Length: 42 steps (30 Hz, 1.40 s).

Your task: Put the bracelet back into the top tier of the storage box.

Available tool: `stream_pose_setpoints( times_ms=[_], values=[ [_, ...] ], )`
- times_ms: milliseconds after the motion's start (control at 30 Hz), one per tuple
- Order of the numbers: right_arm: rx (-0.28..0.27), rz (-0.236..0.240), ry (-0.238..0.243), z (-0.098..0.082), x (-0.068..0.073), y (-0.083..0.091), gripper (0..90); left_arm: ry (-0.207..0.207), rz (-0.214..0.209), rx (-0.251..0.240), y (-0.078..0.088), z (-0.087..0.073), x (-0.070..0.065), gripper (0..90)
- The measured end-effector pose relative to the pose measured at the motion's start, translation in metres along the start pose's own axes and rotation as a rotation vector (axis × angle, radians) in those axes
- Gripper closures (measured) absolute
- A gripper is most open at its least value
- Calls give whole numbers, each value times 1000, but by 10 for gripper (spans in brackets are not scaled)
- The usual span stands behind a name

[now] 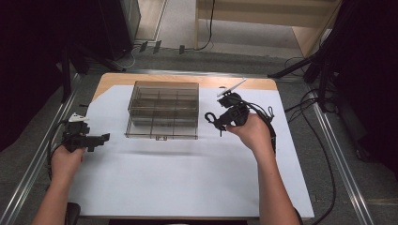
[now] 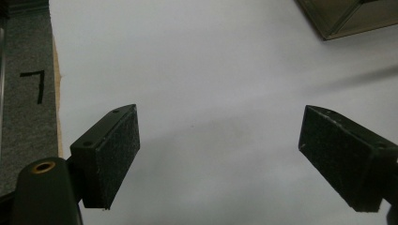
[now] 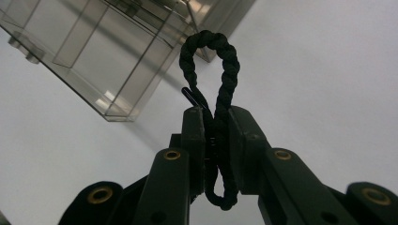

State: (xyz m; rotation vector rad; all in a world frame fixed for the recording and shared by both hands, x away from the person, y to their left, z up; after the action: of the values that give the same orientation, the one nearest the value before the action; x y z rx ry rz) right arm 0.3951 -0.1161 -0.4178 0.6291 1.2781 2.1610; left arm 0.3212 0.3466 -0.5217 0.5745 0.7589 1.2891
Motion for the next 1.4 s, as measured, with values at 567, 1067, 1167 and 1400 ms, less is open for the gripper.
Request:
stream_pose_setpoints(
  times_ms=[567,1067,1167,1400],
  values=[
    [-10,29,48,14,18,-2,787,10,7,-3,2,-2,3,141],
    [-17,26,110,31,38,-3,786,-3,-3,-1,-2,2,-2,140],
    [-17,27,127,36,45,-6,786,-2,-1,-1,-2,2,-1,140],
    [-10,41,154,43,55,-17,785,5,2,-3,-1,1,1,140]
  ],
)
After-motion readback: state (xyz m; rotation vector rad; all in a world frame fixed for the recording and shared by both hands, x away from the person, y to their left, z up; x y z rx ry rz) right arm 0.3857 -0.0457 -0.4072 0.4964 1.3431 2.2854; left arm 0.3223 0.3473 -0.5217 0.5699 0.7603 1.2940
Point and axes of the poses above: each handheld gripper's, and its own axes: y roughly backward along the jaws, z roughly out of its top, x roughly to its left, the point moved 2 cm from there along -y, roughly forward along the jaws, and after that the axes turned 10 degrees about y, right-handed, at the moved point
